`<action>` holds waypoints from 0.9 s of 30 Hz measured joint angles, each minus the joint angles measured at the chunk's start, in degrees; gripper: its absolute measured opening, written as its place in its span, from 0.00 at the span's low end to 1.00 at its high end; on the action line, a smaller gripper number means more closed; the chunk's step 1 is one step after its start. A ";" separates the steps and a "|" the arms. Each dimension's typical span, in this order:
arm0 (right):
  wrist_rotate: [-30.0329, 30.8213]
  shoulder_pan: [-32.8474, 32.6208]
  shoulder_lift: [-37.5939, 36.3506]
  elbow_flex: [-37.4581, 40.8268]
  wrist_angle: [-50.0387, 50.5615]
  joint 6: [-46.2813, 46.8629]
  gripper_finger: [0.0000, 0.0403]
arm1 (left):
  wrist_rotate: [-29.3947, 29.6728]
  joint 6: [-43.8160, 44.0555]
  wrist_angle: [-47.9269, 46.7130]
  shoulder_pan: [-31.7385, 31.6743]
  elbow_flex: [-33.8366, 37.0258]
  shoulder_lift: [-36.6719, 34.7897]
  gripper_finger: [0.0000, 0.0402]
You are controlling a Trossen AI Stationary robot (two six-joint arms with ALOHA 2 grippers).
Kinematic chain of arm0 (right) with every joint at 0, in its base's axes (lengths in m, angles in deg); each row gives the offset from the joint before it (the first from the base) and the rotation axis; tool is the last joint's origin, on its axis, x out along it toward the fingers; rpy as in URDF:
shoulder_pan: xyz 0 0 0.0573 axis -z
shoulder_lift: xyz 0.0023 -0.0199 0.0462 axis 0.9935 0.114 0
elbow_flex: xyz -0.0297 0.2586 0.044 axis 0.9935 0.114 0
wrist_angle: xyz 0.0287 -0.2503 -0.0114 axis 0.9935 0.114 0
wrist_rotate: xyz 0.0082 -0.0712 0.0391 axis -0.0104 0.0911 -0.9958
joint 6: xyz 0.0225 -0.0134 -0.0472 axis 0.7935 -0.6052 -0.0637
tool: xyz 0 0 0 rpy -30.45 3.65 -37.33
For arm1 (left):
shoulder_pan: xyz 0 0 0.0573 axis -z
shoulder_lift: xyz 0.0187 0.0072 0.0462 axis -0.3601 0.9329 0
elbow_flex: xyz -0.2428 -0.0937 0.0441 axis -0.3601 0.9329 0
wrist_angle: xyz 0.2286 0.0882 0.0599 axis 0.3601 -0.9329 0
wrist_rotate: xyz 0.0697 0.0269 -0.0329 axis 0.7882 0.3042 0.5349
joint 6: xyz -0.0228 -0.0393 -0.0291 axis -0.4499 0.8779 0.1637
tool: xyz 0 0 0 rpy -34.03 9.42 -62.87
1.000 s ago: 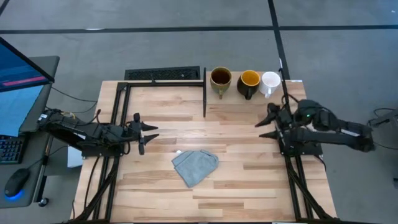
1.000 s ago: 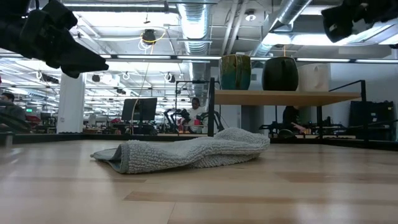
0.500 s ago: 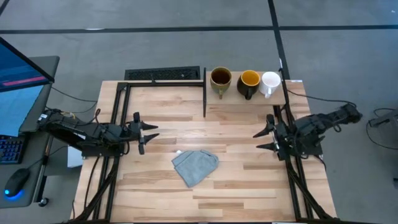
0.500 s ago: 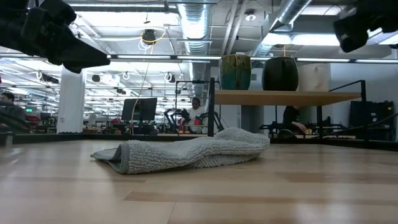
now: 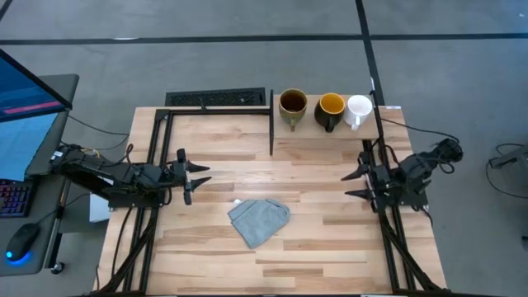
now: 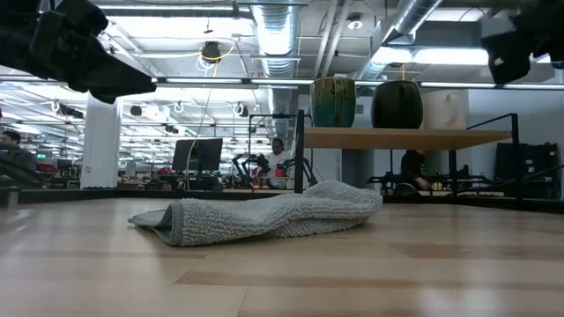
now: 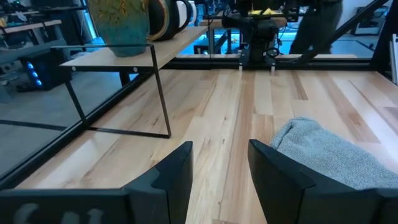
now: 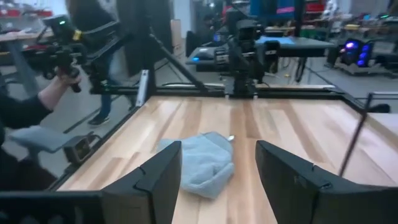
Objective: Stack small to large cups/mugs on shelf
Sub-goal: Return to Home Position
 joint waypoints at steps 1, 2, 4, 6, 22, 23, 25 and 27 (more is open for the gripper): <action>0.71 0.26 0.07 0.56 -0.35 0.26 0.56 | 0.04 0.00 0.00 0.00 0.01 -0.01 0.36; 1.30 0.73 0.18 0.82 -0.14 0.33 0.56 | 0.07 0.00 0.01 0.00 0.01 0.00 0.36; 2.12 1.73 0.11 1.14 -0.22 0.15 0.56 | 0.15 -0.03 0.17 0.00 0.00 -0.02 0.36; 4.06 3.31 0.27 1.56 -0.70 -1.08 0.56 | 0.31 -0.95 0.64 0.00 0.01 0.00 0.36; -5.78 22.93 0.11 10.83 -13.60 -5.64 0.56 | 0.91 -5.93 3.90 -5.09 0.01 -0.02 0.36; -7.55 23.99 0.14 11.06 -14.23 -5.86 0.56 | 0.90 -5.58 3.85 -5.65 0.01 -0.02 0.36; -10.24 26.02 0.11 11.73 -16.02 -7.05 0.56 | 1.00 -5.42 3.41 -6.59 0.01 -0.02 0.36; -11.49 27.89 0.13 11.83 -16.24 -7.35 0.56 | 2.51 -5.33 3.81 -7.40 0.42 -0.04 0.36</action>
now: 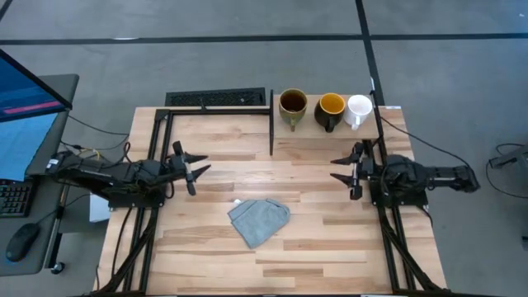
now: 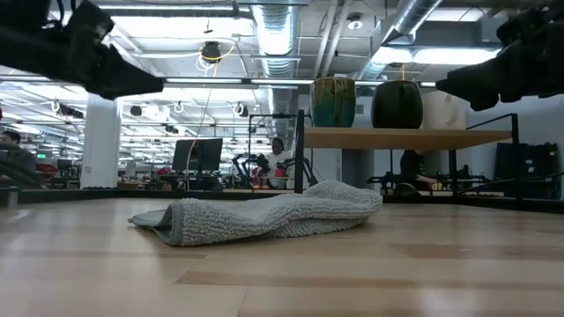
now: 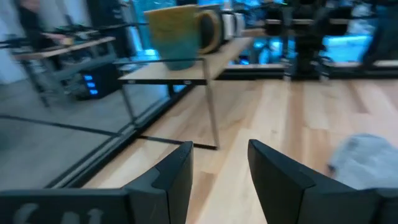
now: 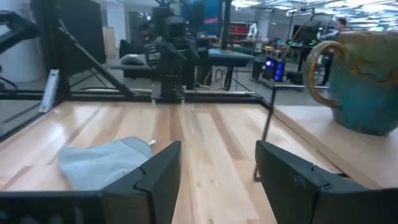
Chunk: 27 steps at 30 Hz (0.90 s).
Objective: Stack small to large cups/mugs on shelf
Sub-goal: Return to Home Position
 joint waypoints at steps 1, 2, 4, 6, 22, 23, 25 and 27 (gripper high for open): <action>-0.62 0.92 0.00 0.00 0.04 -0.15 0.56 | 0.99 0.01 1.33 -0.42 0.87 -0.04 0.36; -1.58 1.75 0.00 0.02 0.13 -0.19 0.56 | 1.98 -0.03 3.47 -0.86 2.14 -0.06 0.36; -3.59 3.14 0.00 0.04 0.33 -0.19 0.56 | 2.80 -0.40 9.43 -1.66 5.46 -0.27 0.36; -4.95 4.29 0.00 0.04 0.54 0.25 0.56 | 2.69 0.21 11.67 -2.44 6.89 -0.73 0.36; -6.43 5.05 0.00 0.04 0.81 1.28 0.56 | 2.87 -2.91 8.87 -3.20 7.00 -4.35 0.36; -6.43 5.05 0.00 0.04 0.83 1.30 0.56 | 2.73 -3.84 8.72 -3.20 7.00 -5.56 0.36; -6.43 4.99 0.00 0.04 0.83 1.29 0.56 | 2.49 -4.65 6.64 -3.20 7.00 -8.35 0.36; -6.43 4.90 0.00 0.04 0.83 1.30 0.56 | 2.49 -4.71 3.50 -3.20 7.02 -11.82 0.36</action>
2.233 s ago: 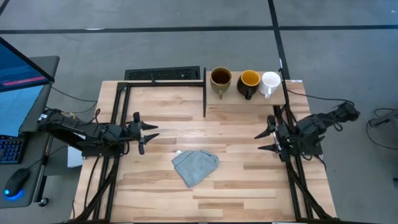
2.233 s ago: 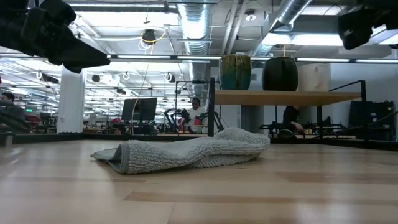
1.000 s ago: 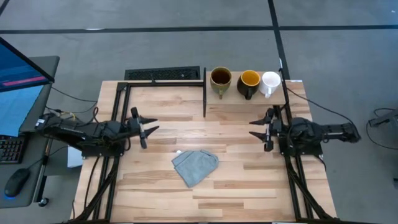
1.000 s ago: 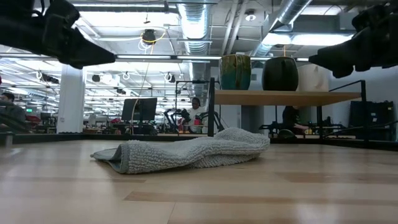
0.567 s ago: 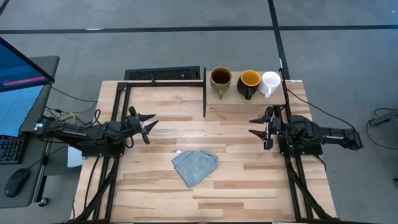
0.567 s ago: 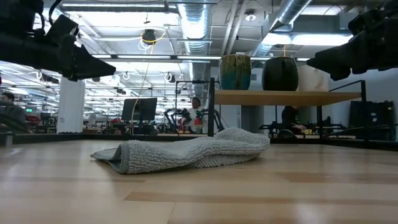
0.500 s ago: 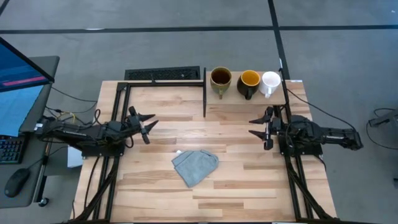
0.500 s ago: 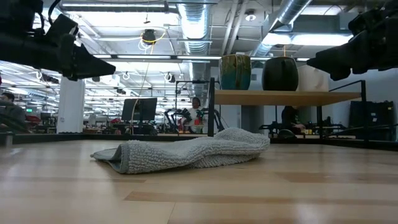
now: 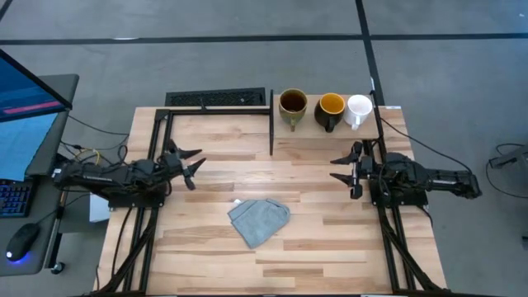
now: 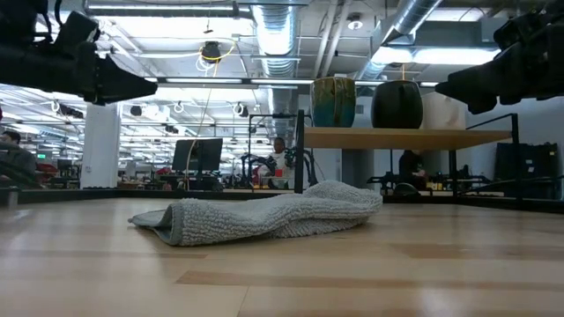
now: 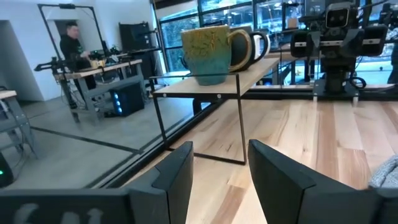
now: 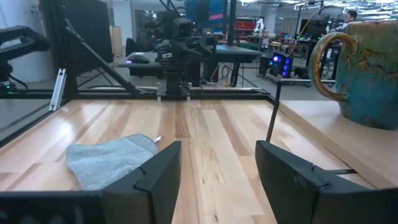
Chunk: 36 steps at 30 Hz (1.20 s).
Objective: Stack small to large cups/mugs on shelf
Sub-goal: Return to Home Position
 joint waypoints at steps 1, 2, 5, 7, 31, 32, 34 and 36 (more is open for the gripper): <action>0.00 0.01 0.00 0.00 0.00 0.00 0.56 | 0.01 0.01 -1.69 0.00 -0.01 -1.80 0.36; 0.00 0.02 0.00 0.00 0.02 0.00 0.56 | 0.03 0.04 -3.69 0.00 -0.08 -3.78 0.36; 0.00 0.02 0.00 0.00 0.02 0.37 0.56 | -0.25 0.44 -6.76 0.05 -0.65 -8.71 0.36; 0.00 0.02 0.00 0.00 0.02 0.42 0.56 | -1.81 -0.60 -7.20 0.06 -0.86 -8.65 0.36; 0.11 0.04 0.00 -0.96 3.08 -4.11 0.56 | -1.57 0.82 -9.10 0.09 -1.25 -7.75 0.36; 0.12 0.04 0.00 -0.96 3.07 -4.09 0.56 | -1.85 0.93 -9.09 0.09 -1.25 -7.75 0.36; 0.10 0.04 0.00 -0.96 3.09 -4.07 0.56 | -3.04 1.12 -9.15 0.09 -1.29 -7.75 0.36; 0.10 0.04 0.00 -0.96 3.09 -3.59 0.56 | -4.31 1.74 -9.25 0.09 -1.31 -7.75 0.36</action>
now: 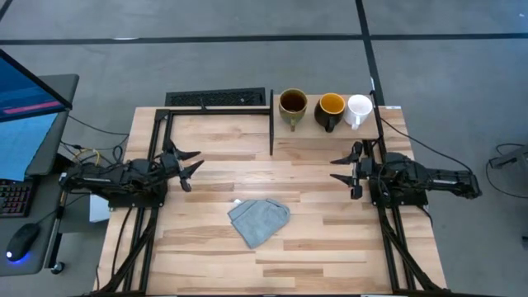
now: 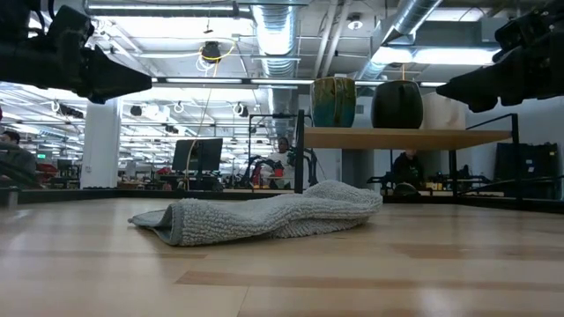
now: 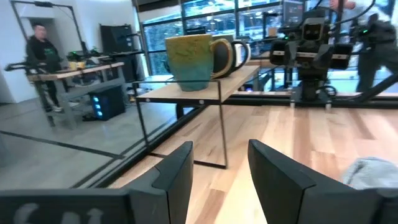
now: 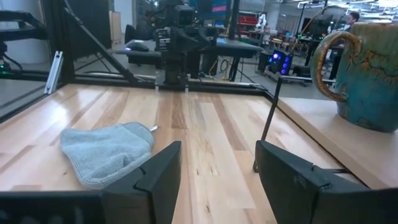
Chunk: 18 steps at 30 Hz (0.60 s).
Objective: Stack small to large cups/mugs on shelf
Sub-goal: Return to Home Position
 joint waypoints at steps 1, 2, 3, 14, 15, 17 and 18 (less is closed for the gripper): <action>0.00 -0.07 0.00 0.00 0.00 0.43 0.56 | -0.35 0.55 0.00 0.00 0.00 0.00 0.36; -0.01 -0.18 0.00 0.00 -0.01 0.60 0.56 | -0.54 1.00 -0.02 0.00 0.00 0.00 0.36; -0.01 -0.38 0.00 0.00 -0.01 0.58 0.56 | -0.69 1.42 -0.02 0.00 0.00 0.00 0.36; 1.12 -0.74 0.00 0.00 -0.07 0.57 0.56 | -0.73 0.37 -0.02 0.00 0.00 0.00 0.36; 1.14 -0.74 0.00 0.00 -0.07 0.60 0.56 | -0.83 0.34 -0.02 0.00 0.00 0.00 0.36; 1.17 -0.74 0.00 0.00 -0.08 0.60 0.56 | -0.91 0.32 -0.02 0.00 0.00 0.00 0.36; 1.17 -0.74 0.00 0.00 -0.10 0.77 0.56 | -0.91 0.35 -0.02 -0.02 0.00 0.00 0.36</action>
